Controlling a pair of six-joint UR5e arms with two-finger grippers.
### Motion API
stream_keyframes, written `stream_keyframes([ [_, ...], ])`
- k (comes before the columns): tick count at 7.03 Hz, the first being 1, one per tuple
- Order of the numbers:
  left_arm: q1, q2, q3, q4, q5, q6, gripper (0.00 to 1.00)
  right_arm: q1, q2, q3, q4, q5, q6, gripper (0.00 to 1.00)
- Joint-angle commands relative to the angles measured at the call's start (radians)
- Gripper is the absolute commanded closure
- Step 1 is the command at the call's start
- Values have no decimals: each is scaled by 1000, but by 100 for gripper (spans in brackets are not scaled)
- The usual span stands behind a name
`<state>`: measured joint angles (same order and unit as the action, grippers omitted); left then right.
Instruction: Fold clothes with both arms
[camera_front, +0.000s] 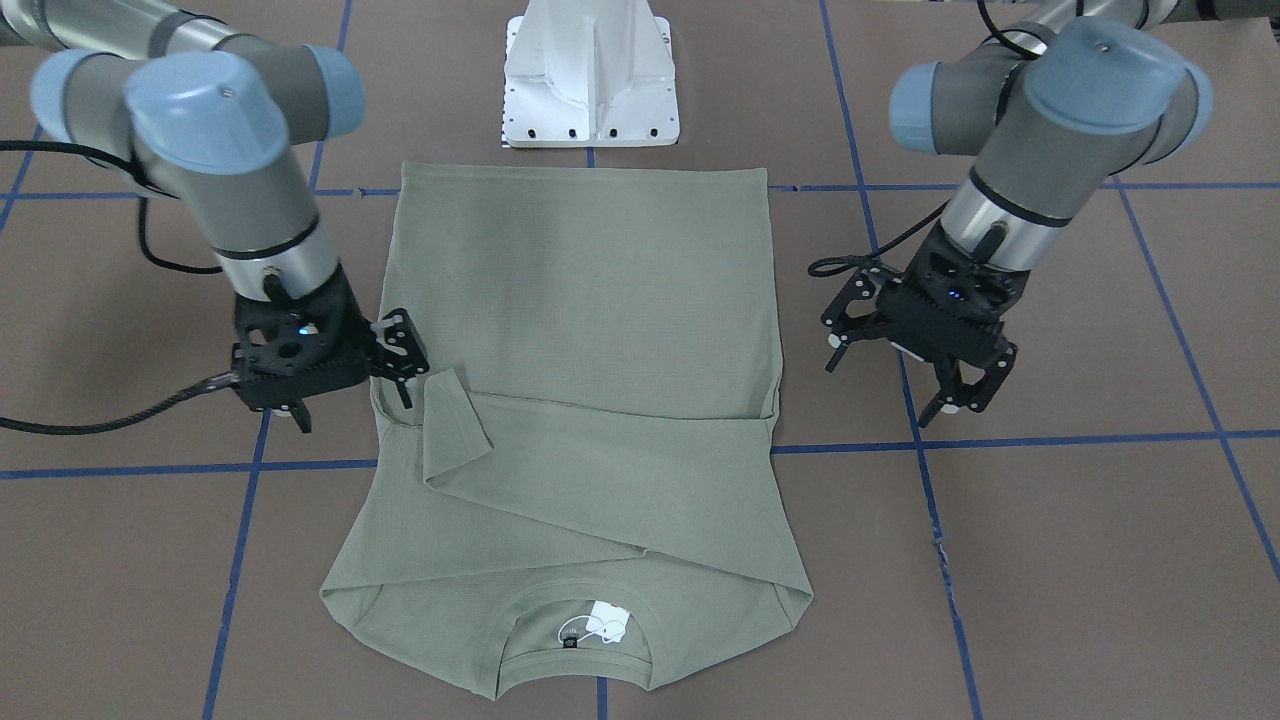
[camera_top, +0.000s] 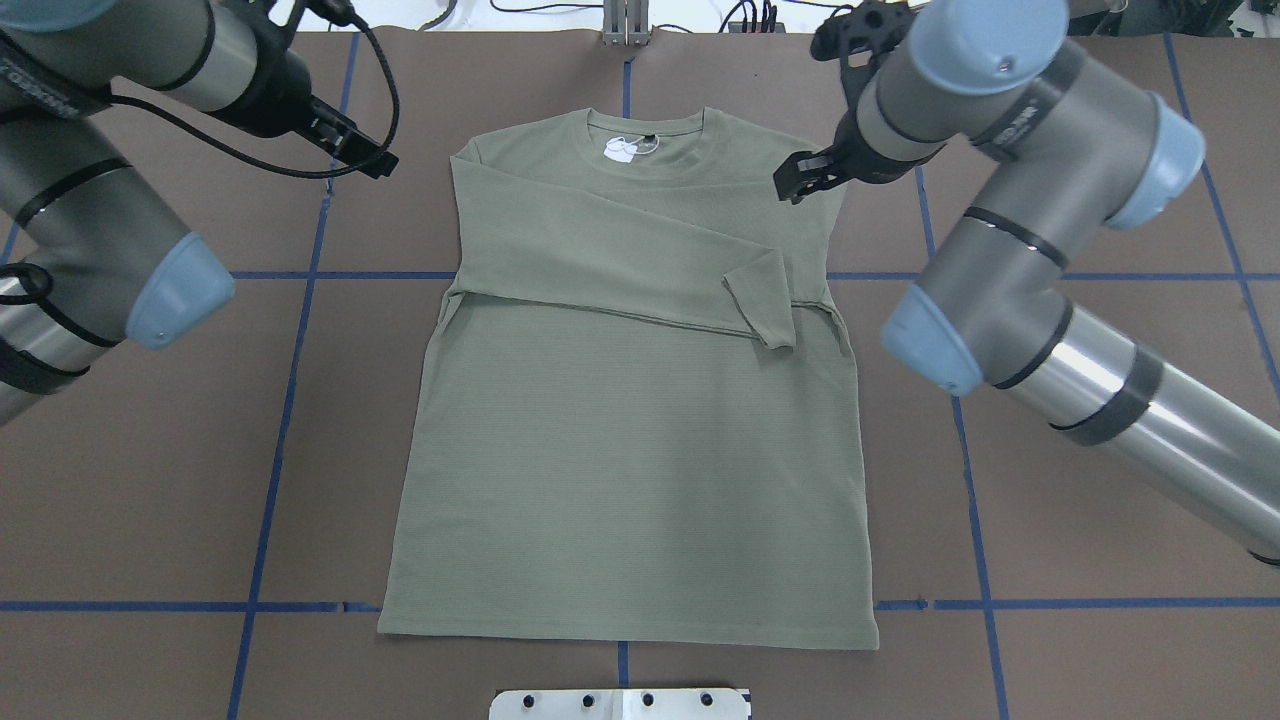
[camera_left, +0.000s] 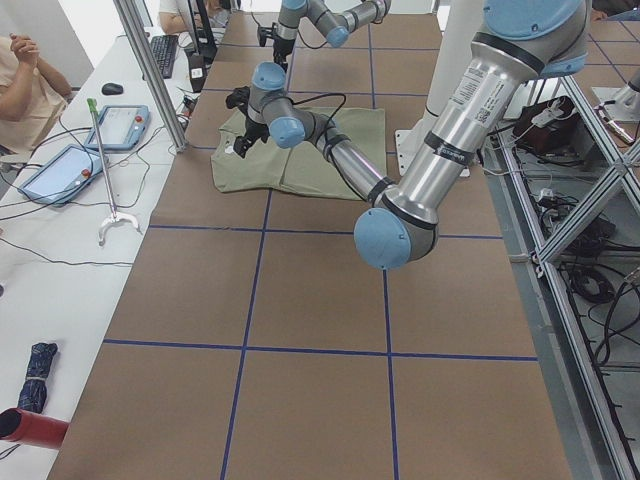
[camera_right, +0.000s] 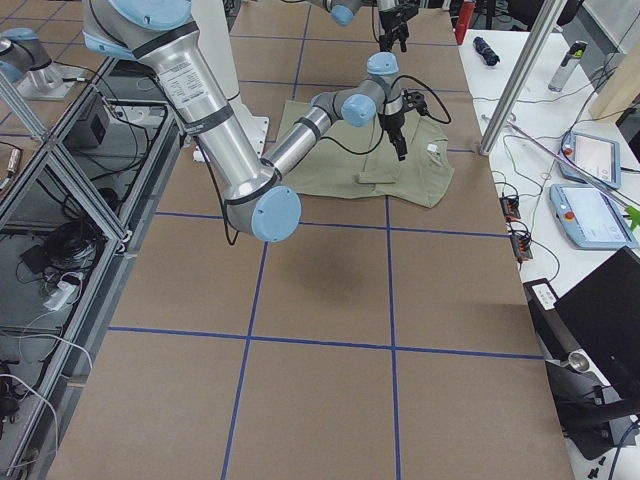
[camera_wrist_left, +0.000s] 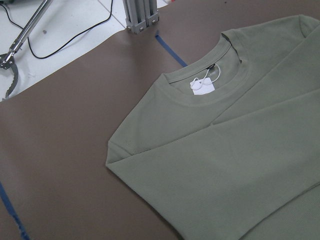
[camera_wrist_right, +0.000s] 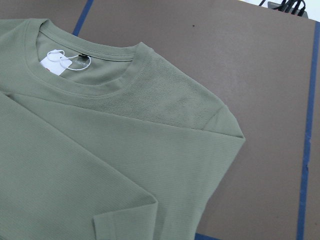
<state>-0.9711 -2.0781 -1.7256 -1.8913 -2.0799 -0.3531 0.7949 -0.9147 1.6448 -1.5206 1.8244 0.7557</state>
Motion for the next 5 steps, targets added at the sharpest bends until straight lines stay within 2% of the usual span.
stream_keyframes([
  [1, -21, 47, -22, -2, -22, 3, 0, -93, 132, -175, -6, -135, 24, 8],
  [3, -20, 56, -23, -6, -22, -42, 0, -169, 207, -281, -4, -212, 94, 14],
  [4, -18, 62, -20, -11, -22, -46, 0, -189, 205, -289, -6, -227, 97, 33],
  [5, -18, 67, -20, -14, -22, -46, 0, -189, 194, -301, -4, -229, 97, 43],
])
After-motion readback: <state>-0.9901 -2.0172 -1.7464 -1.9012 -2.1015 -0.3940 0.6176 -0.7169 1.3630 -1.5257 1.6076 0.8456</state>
